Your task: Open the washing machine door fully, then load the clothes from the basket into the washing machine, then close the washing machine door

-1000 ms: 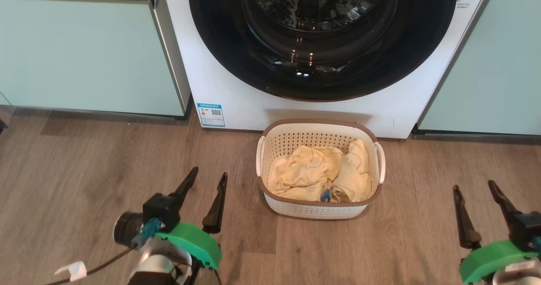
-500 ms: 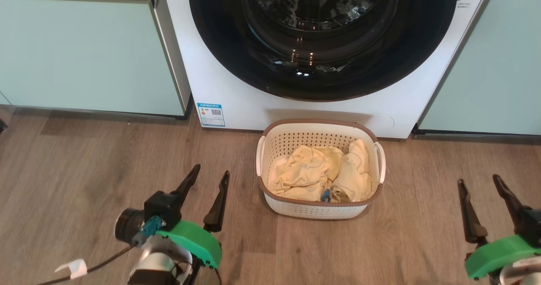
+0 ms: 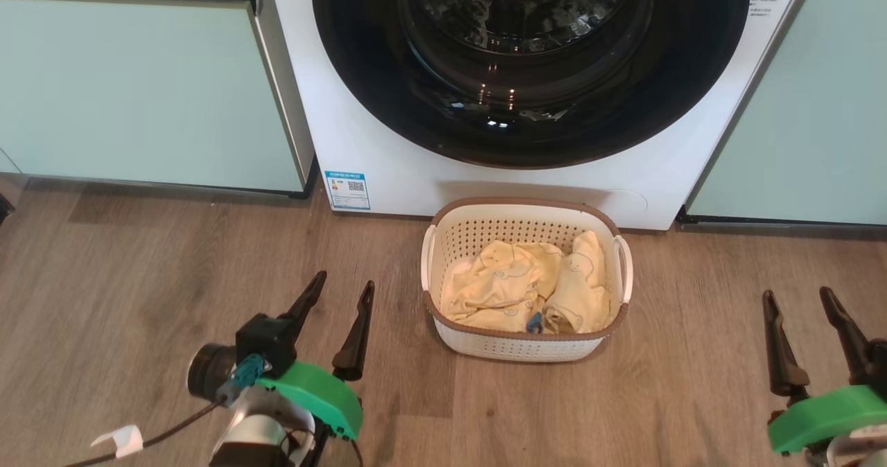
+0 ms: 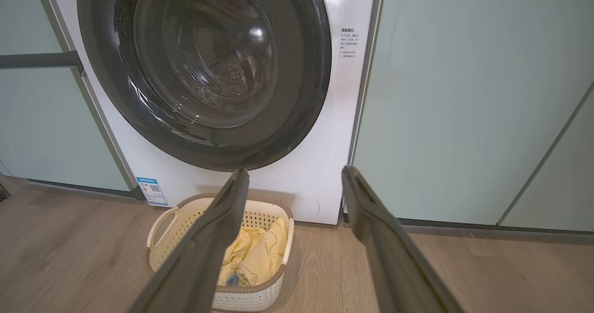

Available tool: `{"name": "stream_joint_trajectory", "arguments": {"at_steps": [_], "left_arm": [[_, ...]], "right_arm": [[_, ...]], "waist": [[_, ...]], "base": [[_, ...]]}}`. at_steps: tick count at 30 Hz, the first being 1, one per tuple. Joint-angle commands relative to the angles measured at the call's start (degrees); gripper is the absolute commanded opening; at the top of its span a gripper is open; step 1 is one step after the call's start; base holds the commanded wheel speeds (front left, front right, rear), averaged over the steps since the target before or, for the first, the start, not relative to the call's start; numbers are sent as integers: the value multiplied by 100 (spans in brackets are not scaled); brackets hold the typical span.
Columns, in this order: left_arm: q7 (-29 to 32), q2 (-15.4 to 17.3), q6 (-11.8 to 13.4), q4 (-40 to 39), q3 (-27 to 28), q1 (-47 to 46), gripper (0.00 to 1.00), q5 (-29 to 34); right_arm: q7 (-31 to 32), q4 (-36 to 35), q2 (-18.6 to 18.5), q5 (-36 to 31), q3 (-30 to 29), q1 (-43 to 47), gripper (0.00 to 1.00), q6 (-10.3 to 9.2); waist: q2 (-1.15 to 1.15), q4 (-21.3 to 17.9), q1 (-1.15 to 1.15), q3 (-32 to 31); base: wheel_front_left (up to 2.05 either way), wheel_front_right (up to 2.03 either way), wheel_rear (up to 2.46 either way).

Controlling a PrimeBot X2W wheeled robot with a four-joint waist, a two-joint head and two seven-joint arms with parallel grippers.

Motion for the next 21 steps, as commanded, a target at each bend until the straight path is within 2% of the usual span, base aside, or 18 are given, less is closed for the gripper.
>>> {"name": "stream_joint_trajectory", "arguments": {"at_steps": [1, 21], "left_arm": [[-61, 57, 32, -157, 158, -266, 100, -23], [-61, 57, 93, -57, 185, -266, 100, 8]], "right_arm": [[-79, -152, -29, 32, 82, -242, 100, -19], [-79, -117, -12, 55, 45, -223, 100, -19]], "waist": [[0, -1, 0, -11], [0, -20, 0, -24]], "base": [[0, 0, 0], [6, 7, -13]]}}
